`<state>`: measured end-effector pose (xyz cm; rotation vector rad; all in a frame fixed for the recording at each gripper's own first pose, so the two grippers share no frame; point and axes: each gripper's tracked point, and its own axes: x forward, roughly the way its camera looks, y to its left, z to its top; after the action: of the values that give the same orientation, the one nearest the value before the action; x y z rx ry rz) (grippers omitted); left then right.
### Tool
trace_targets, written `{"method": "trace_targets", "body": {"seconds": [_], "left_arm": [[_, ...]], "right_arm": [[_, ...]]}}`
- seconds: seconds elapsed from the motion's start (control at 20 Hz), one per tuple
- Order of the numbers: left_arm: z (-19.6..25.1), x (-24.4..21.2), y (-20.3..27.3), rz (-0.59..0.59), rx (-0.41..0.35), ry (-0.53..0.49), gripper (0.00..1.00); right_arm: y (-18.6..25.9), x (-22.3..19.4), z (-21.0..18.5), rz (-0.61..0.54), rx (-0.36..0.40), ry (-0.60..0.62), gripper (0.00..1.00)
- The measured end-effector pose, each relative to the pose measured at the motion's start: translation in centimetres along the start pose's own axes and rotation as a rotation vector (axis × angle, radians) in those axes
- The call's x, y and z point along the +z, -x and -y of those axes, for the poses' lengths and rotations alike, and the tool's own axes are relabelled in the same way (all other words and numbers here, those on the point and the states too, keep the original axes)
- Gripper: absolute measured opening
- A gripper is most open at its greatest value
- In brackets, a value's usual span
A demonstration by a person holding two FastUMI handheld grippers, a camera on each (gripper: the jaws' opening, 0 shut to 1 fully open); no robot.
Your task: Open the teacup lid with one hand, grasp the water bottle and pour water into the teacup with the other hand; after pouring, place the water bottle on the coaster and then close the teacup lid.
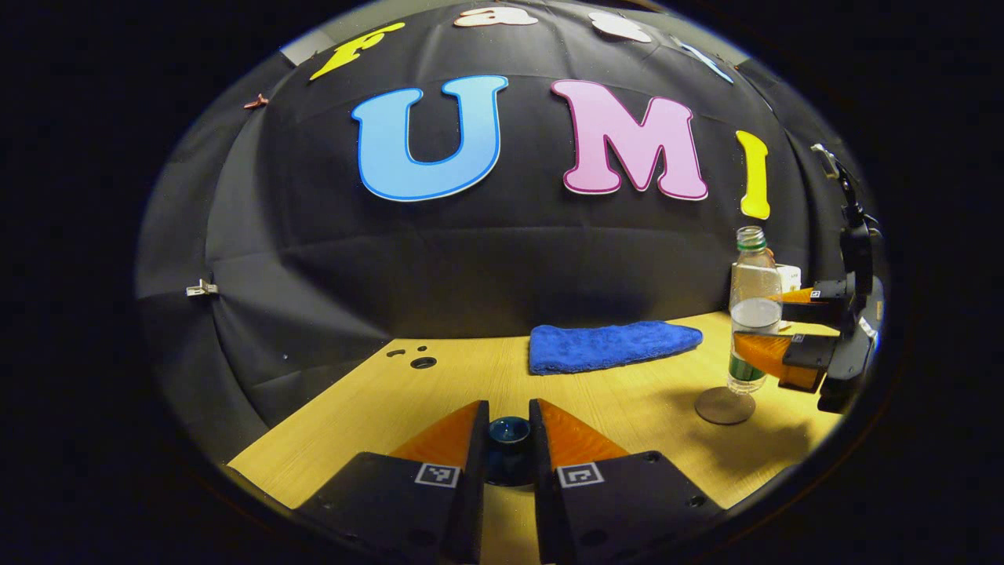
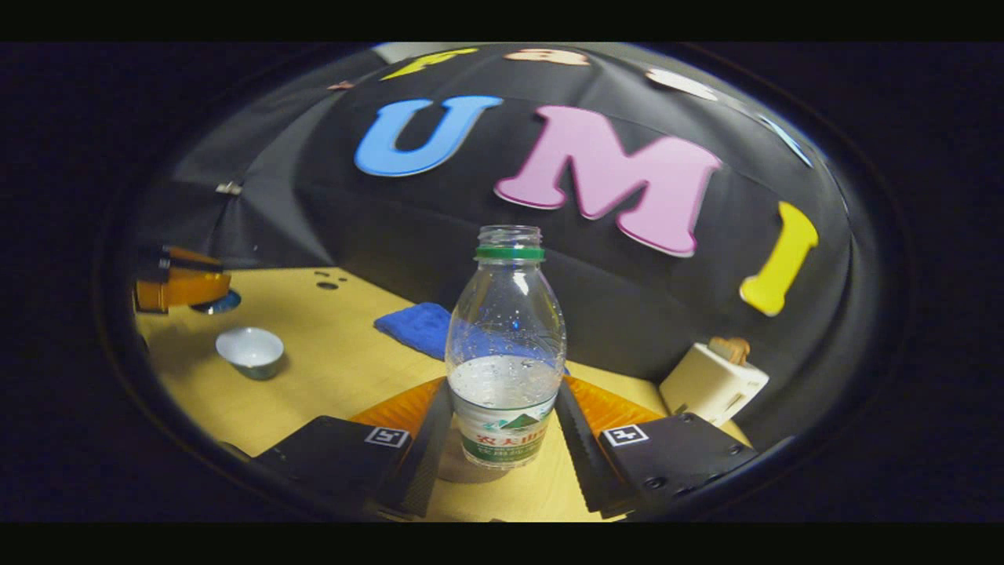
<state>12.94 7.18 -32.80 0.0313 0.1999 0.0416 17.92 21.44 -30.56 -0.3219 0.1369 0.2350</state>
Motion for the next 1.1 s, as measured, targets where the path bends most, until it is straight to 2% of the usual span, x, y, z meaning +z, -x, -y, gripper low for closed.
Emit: {"method": "trace_targets", "body": {"seconds": [0.1,0.15,0.2,0.45,0.95,1.0,1.1], "left_arm": [[-0.4,0.3,0.3,0.004,-0.007,0.027,0.31],[-0.8,0.4,0.6,0.007,-0.005,0.036,0.31],[-1.2,0.5,0.7,0.008,-0.001,0.039,0.3],[-3.7,0.6,1.5,0.021,0.038,0.034,0.3],[-7.5,-1.0,3.0,0.014,0.095,0.074,0.3],[-7.8,-1.0,3.1,0.016,0.101,0.072,0.3],[-8.4,-1.1,3.3,0.019,0.11,0.068,0.3]], "right_arm": [[-0.3,0.3,-1.8,0.0,0.046,0.12,0.74],[-0.5,0.4,-2.5,-0.001,0.063,0.177,0.77],[-0.8,0.4,-3.1,-0.008,0.077,0.242,0.74],[-1.6,1.3,-5.5,0.005,0.088,0.549,0.74],[-1.6,2.3,-8.9,0.059,0.108,0.909,0.73],[-1.6,2.3,-8.9,0.056,0.106,0.939,0.7],[-1.7,2.5,-9.4,0.058,0.101,1.012,0.73]]}}
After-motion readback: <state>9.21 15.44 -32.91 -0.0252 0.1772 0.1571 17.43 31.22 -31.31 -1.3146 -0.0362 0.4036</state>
